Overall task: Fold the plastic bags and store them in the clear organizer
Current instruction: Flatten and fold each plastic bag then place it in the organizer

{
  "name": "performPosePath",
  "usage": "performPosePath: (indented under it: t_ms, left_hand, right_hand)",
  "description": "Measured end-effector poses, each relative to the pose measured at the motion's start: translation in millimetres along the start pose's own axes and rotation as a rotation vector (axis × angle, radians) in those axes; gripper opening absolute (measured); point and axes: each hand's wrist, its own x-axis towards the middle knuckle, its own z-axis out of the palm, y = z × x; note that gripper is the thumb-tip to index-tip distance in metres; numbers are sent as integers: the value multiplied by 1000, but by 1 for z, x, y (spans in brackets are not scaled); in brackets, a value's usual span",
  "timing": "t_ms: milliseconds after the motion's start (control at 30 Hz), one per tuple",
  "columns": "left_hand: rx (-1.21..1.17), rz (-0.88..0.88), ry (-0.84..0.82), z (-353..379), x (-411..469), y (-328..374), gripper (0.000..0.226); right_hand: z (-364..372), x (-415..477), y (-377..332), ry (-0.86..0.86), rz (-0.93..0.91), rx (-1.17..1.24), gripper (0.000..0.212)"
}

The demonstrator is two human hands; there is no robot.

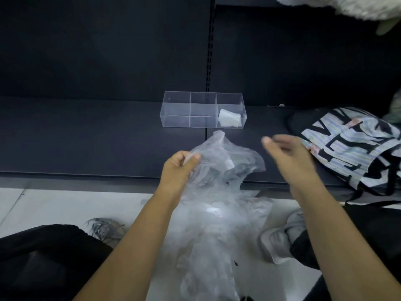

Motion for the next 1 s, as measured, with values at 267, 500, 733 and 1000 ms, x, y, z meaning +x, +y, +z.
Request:
performPosePath:
  t_ms: [267,500,733,1000]
  left_hand:
    - [-77,-27,0,30,-38,1,25]
    - [38,-132,-239,26,-46,3,66]
    - [-94,17,-123,17,-37,8,80]
    - [-220,-4,79,11,-34,9,15]
  right_hand:
    - [62,-48,16,-56,131,207,13]
    - [31,-36,6,-132,-35,356,9]
    - [23,-42,8,-416,-47,404,24]
    - [25,-35,20,-318,-66,392,21]
